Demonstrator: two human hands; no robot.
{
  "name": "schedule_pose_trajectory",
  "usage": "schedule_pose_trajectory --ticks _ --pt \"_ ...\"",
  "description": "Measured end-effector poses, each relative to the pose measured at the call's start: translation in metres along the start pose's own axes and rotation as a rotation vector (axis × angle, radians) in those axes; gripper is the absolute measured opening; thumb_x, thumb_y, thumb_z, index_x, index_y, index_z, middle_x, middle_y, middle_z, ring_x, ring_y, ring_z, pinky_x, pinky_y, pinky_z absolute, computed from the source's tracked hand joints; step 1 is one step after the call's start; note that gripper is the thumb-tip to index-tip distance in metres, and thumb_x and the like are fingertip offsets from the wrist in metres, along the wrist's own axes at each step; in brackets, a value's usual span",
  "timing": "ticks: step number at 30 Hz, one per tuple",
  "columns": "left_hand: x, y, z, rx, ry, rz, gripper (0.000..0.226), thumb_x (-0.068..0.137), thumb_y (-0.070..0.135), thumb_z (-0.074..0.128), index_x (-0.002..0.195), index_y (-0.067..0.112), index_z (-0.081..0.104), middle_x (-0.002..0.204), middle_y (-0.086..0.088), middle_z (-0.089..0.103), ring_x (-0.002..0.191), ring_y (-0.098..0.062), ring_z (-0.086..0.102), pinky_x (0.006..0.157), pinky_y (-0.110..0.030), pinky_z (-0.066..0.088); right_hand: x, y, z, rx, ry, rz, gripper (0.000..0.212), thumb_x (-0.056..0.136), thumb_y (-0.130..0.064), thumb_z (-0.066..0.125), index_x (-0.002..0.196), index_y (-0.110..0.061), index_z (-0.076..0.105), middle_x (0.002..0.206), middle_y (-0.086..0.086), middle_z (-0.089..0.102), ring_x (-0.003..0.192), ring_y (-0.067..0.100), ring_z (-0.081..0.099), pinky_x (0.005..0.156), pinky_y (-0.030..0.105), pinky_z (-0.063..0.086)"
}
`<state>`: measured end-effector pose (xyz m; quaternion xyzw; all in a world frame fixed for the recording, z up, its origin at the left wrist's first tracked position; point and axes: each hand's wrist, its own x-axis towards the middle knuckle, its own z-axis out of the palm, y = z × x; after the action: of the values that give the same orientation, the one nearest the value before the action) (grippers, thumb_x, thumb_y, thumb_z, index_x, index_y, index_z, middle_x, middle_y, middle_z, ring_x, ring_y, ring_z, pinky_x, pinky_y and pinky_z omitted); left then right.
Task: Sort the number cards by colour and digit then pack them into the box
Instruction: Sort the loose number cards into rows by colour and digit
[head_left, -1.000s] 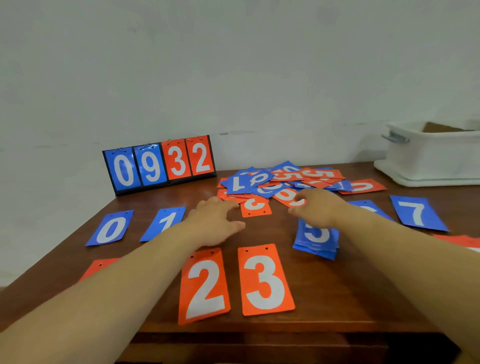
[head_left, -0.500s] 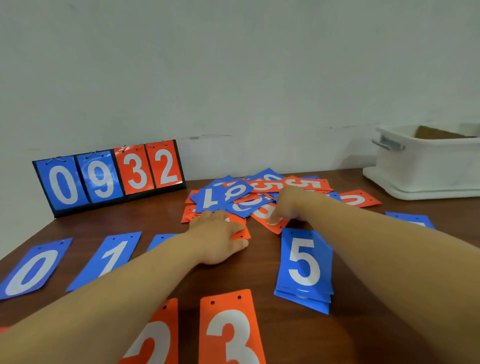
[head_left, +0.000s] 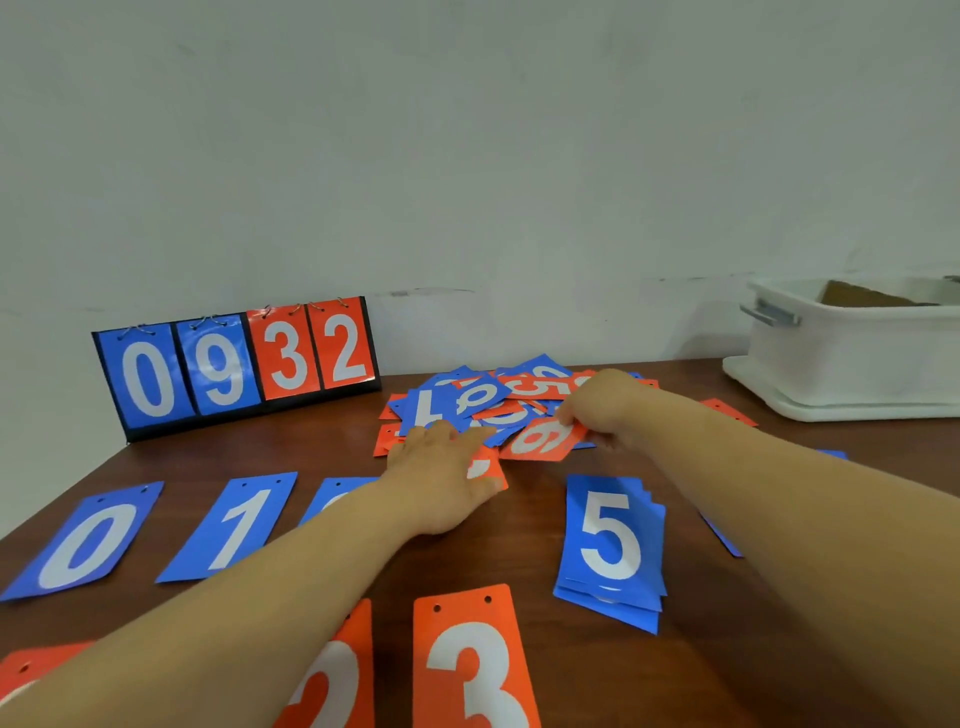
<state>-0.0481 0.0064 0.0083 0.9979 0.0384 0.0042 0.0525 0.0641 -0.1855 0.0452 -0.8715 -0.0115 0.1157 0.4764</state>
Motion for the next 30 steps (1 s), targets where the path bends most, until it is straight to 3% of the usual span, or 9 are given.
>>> schedule_pose_trajectory --ticks 3,5,9,15,18,20,24,27,30 --pt "-0.016 0.005 -0.013 -0.507 0.126 -0.042 0.059 0.098 0.053 0.051 0.152 0.046 0.029 0.124 -0.002 0.059 0.100 -0.016 0.060 0.087 -0.031 0.048 -0.030 0.000 0.001 0.174 -0.062 0.002 0.014 0.084 0.001 0.068 0.098 -0.001 0.066 0.098 0.023 0.074 0.082 0.024 0.074 0.079 0.038 0.058" --pt "-0.031 0.009 -0.021 -0.759 0.133 -0.112 0.052 0.100 0.049 0.051 0.150 0.041 0.037 0.100 0.005 0.062 0.074 -0.010 0.054 0.066 -0.025 0.043 -0.046 0.000 0.006 0.250 -0.127 -0.069 0.016 0.087 0.003 0.066 0.100 -0.004 0.071 0.095 0.016 0.075 0.074 0.020 0.075 0.080 0.042 0.062" --pt "-0.054 0.001 -0.031 -0.996 0.208 -0.253 0.057 0.098 0.051 0.056 0.151 0.039 0.040 0.150 -0.001 0.047 0.106 -0.012 0.056 0.083 -0.028 0.048 -0.064 -0.006 0.025 0.296 -0.114 -0.165 0.019 0.083 -0.003 0.069 0.078 -0.019 0.078 0.099 0.021 0.075 0.088 0.035 0.073 0.092 0.058 0.051" --pt "-0.065 -0.016 -0.021 -1.361 0.127 -0.282 0.025 0.093 0.016 0.070 0.116 0.028 0.068 0.122 -0.009 0.069 0.097 -0.021 0.072 0.084 -0.039 0.062 -0.078 -0.011 0.062 0.394 -0.263 -0.173 0.016 0.087 -0.006 0.071 0.103 -0.010 0.072 0.103 0.017 0.075 0.093 0.026 0.073 0.087 0.045 0.060" --pt "-0.056 -0.031 -0.021 -1.364 0.256 -0.413 0.027 0.092 0.001 0.066 0.101 0.026 0.071 0.129 -0.008 0.058 0.105 -0.028 0.068 0.081 -0.045 0.063 -0.071 -0.009 0.074 0.122 -0.124 -0.254 0.027 0.086 -0.020 0.071 0.112 -0.015 0.067 0.103 0.008 0.073 0.090 0.018 0.070 0.081 0.038 0.059" --pt "-0.052 -0.042 -0.024 -1.291 0.356 -0.460 0.029 0.094 0.003 0.063 0.107 0.027 0.070 0.133 -0.009 0.054 0.106 -0.029 0.066 0.076 -0.042 0.064 -0.066 -0.004 0.076 -0.302 -0.021 -0.367 0.038 0.091 -0.036 0.064 0.127 -0.022 0.062 0.125 0.001 0.064 0.111 0.018 0.062 0.089 0.031 0.050" --pt "-0.053 -0.065 -0.017 -1.244 0.428 -0.528 0.032 0.098 0.007 0.058 0.117 0.032 0.064 0.133 -0.006 0.055 0.107 -0.026 0.063 0.058 -0.030 0.058 -0.057 0.008 0.092 -0.958 -0.208 -0.427 0.058 0.097 -0.060 0.039 0.151 -0.040 0.035 0.161 0.005 0.025 0.146 0.035 0.025 0.116 0.054 0.028" --pt "-0.054 -0.077 -0.013 -1.202 0.433 -0.544 0.035 0.099 0.010 0.057 0.124 0.034 0.063 0.134 -0.005 0.054 0.105 -0.023 0.062 0.052 -0.025 0.052 -0.062 0.008 0.089 -1.048 -0.256 -0.429 0.056 0.096 -0.065 0.035 0.150 -0.048 0.033 0.164 0.001 0.017 0.150 0.034 0.014 0.117 0.060 0.020" --pt "-0.054 -0.080 -0.012 -1.167 0.432 -0.523 0.038 0.100 0.009 0.057 0.129 0.032 0.062 0.135 -0.004 0.052 0.105 -0.023 0.061 0.047 -0.022 0.051 -0.071 0.003 0.070 -1.049 -0.336 -0.402 0.049 0.094 -0.063 0.042 0.142 -0.051 0.046 0.158 -0.004 0.028 0.144 0.030 0.028 0.115 0.054 0.030"
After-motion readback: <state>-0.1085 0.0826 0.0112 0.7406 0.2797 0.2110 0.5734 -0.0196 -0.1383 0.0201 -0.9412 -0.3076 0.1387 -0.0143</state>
